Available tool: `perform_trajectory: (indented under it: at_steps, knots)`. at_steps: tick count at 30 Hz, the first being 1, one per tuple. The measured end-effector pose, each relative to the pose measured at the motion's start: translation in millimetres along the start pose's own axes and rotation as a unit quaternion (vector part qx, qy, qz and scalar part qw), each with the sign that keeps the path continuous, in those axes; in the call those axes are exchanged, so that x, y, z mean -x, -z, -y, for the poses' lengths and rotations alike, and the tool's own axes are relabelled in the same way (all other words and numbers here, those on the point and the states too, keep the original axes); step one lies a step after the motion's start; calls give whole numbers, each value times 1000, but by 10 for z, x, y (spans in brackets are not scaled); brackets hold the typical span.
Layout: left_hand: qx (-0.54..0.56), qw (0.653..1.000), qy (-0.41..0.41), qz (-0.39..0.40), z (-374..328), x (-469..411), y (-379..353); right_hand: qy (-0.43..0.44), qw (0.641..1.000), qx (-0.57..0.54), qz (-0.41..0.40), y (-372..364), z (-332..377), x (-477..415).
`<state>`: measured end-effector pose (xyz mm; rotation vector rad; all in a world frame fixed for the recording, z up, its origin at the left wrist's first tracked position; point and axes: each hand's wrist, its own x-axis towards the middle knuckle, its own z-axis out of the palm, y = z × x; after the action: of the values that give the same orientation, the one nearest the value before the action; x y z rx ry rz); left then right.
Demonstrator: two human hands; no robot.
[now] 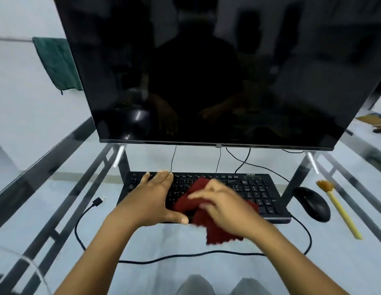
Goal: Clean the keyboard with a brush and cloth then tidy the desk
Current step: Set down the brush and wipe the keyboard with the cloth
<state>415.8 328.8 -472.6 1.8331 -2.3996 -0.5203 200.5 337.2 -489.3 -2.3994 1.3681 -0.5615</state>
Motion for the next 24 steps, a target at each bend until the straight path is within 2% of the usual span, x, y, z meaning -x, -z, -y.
perform_trajectory:
  at_steps: [3, 4, 5, 7, 8, 9, 10, 13, 14, 15, 18, 19, 20, 23, 24]
  knots:
    - [14, 1000, 7, 4, -11, 35, 13, -170, 978, 25, -122, 89, -255, -107]
    - [12, 1000, 3, 0, -35, 49, 25, -171, 976, 33, -128, 71, -215, -95]
    - [6, 1000, -1, -5, -62, 62, 47, -133, 985, 33, -106, 28, -117, -90]
    - [-11, 1000, -12, -11, -93, 66, 78, -10, 1000, -4, -11, -79, 183, -35]
    - [-16, 1000, -17, -12, -97, 60, 80, 32, 999, -16, 38, -104, 245, -19]
    - [-17, 1000, -18, -12, -98, 59, 84, 50, 997, -16, 53, -98, 218, -54]
    - [-12, 1000, -16, -9, -103, 64, 91, 32, 999, -7, 34, -77, 123, -133]
    - [1, 1000, -15, -7, -123, 95, 110, -143, 984, 28, -106, -58, -171, -329]
    - [1, 1000, -17, -10, -125, 96, 107, -165, 978, 32, -121, -98, -136, -341]
    - [1, 1000, -20, -13, -118, 86, 102, -140, 983, 35, -113, -166, -38, -344]
    - [-14, 999, -34, -27, -71, 44, 67, 19, 1000, -5, 5, -318, 377, -230]
    - [-12, 999, -34, -29, -62, 42, 61, 38, 999, -12, 19, -292, 372, -239]
    - [-7, 999, -31, -27, -60, 53, 65, 20, 1000, -6, 4, -225, 299, -302]
    - [6, 999, -29, -21, -81, 81, 81, -172, 978, 42, -113, -31, -128, -501]
    - [4, 999, -30, -21, -94, 82, 87, -205, 969, 56, -129, -24, -185, -501]
